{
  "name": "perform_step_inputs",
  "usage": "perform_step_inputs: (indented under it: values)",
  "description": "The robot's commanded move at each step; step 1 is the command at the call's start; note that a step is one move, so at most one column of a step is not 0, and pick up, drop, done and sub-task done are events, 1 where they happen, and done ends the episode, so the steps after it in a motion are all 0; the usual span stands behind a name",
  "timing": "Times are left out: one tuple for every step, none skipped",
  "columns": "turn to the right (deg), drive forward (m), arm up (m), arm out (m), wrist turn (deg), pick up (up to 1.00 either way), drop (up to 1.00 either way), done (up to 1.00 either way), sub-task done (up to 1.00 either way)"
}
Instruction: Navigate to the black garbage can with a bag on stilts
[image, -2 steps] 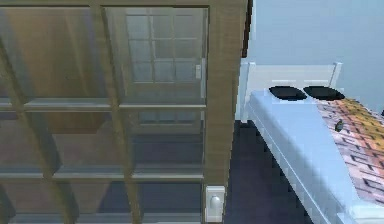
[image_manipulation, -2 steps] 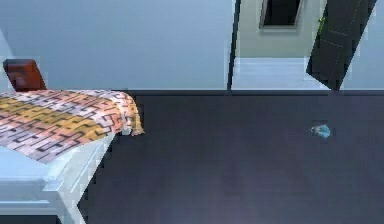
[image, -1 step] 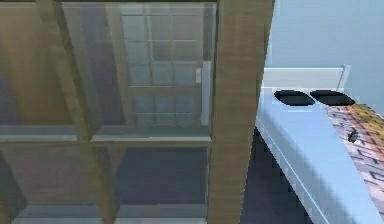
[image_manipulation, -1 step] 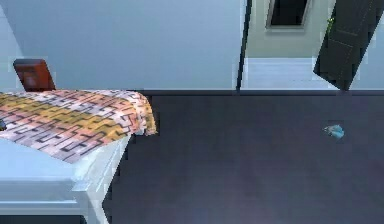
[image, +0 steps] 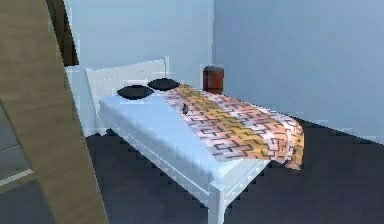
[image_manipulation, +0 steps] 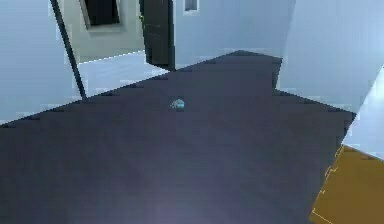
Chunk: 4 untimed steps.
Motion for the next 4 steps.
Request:
perform_step_inputs:
  values:
    - [45.0, 0.0, 0.0, 0.0, 0.0, 0.0, 0.0, 0.0, 0.0]
    - [45.0, 0.0, 0.0, 0.0, 0.0, 0.0, 0.0, 0.0, 0.0]
    - [36.0, 0.0, 0.0, 0.0, 0.0, 0.0, 0.0, 0.0, 0.0]
    - [0.0, 0.2, 0.0, 0.0, 0.0, 0.0, 0.0, 0.0, 0.0]
